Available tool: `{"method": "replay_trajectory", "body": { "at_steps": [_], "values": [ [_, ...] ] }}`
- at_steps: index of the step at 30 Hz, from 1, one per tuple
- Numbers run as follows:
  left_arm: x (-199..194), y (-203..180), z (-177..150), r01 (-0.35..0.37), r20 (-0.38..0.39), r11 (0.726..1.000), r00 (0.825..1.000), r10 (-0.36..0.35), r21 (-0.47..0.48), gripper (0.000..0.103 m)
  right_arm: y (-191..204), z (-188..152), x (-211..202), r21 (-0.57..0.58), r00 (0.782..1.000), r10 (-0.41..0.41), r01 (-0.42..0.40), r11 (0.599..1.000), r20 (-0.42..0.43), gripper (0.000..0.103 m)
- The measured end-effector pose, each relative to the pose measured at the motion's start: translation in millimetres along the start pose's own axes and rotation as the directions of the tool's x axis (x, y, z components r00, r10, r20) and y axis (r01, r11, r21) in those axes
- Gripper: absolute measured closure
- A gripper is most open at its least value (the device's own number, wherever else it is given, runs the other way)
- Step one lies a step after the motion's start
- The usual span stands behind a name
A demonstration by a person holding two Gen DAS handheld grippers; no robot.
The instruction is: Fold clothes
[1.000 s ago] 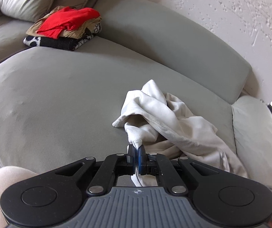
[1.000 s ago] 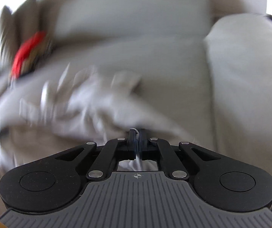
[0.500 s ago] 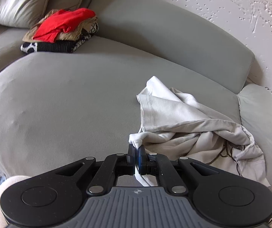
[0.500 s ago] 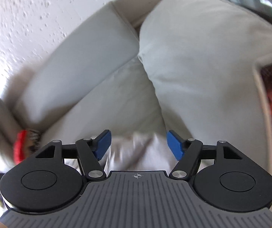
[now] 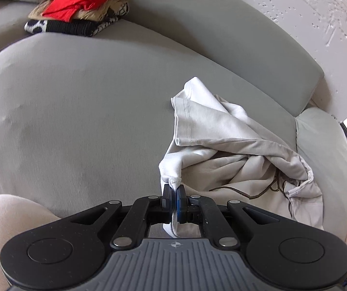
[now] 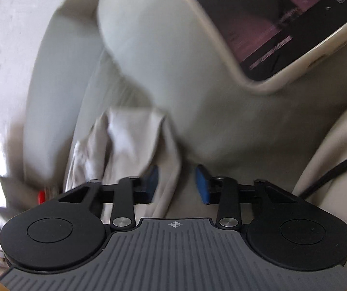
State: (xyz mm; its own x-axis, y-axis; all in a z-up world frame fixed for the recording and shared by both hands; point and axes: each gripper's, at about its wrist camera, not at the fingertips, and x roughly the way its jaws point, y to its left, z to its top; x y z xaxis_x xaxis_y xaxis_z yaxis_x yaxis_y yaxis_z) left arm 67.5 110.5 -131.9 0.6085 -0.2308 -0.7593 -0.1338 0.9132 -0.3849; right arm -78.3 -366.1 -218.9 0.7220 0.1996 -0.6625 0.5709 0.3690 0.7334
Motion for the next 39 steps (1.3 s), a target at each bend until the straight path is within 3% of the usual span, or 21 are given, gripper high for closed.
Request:
{"method": "replay_trajectory", "body": {
  "at_steps": [2,5,11,15,17,20,24,28,29,30,31,39],
  "values": [
    [2.5,3.2,-0.5,0.002,-0.007,1.0,1.0,-0.002,-0.018,0.102,-7.7,5.2,9.2,0.026,1.0,0.029,-0.029,0.999,0.003,0.076],
    [8.6,10.1,-1.4,0.02,-0.028,0.998,0.999,-0.021,-0.056,0.101,-6.3,4.1,10.1,-0.021,0.998,0.061,-0.061,0.998,0.002,0.076],
    [20.5,30.7,-0.5,0.084,-0.059,0.98,0.994,-0.096,-0.181,0.088,-9.7,2.7,9.9,-0.036,0.99,0.143,-0.143,0.989,0.013,0.076],
    [26.4,39.0,1.3,0.141,-0.055,0.956,0.986,-0.16,-0.257,0.081,-5.6,-2.0,16.0,-0.06,0.984,0.175,-0.176,0.983,-0.024,0.076],
    [31.6,41.4,3.4,0.172,-0.053,0.942,0.979,-0.195,-0.29,0.082,-5.8,-2.9,17.8,-0.06,0.986,0.166,-0.167,0.984,-0.019,0.083],
    [29.5,42.1,6.1,0.168,-0.011,0.935,0.983,-0.181,-0.311,0.102,-11.1,-3.2,18.1,-0.03,0.99,0.141,-0.141,0.99,-0.004,0.099],
    [12.3,47.5,8.5,0.149,0.091,0.92,0.988,-0.124,-0.364,0.102,-13.1,-7.1,13.6,-0.041,0.992,0.121,-0.12,0.992,0.028,0.101],
    [14.3,41.5,3.2,0.128,0.066,0.924,0.992,-0.112,-0.36,0.101,-15.2,-10.0,19.2,-0.021,0.989,0.146,-0.146,0.989,-0.007,0.093],
    [16.3,40.8,0.8,0.127,0.056,0.921,0.992,-0.115,-0.368,0.092,-15.2,-11.2,20.4,-0.021,0.989,0.15,-0.15,0.988,-0.01,0.093],
    [18.2,40.7,-1.5,0.129,0.045,0.916,0.992,-0.12,-0.379,0.076,-15.3,-12.4,21.6,-0.021,0.988,0.154,-0.154,0.988,-0.012,0.093],
    [19.4,41.3,-4.1,0.137,0.041,0.91,0.99,-0.131,-0.391,0.071,-16.5,-14.1,22.9,-0.018,0.987,0.159,-0.159,0.987,-0.012,0.093],
    [29.8,42.3,-9.1,0.185,0.031,0.894,0.982,-0.189,-0.409,0.07,-19.0,-22.8,41.6,0.01,0.98,0.2,-0.2,0.98,0.019,0.095]
  ]
}}
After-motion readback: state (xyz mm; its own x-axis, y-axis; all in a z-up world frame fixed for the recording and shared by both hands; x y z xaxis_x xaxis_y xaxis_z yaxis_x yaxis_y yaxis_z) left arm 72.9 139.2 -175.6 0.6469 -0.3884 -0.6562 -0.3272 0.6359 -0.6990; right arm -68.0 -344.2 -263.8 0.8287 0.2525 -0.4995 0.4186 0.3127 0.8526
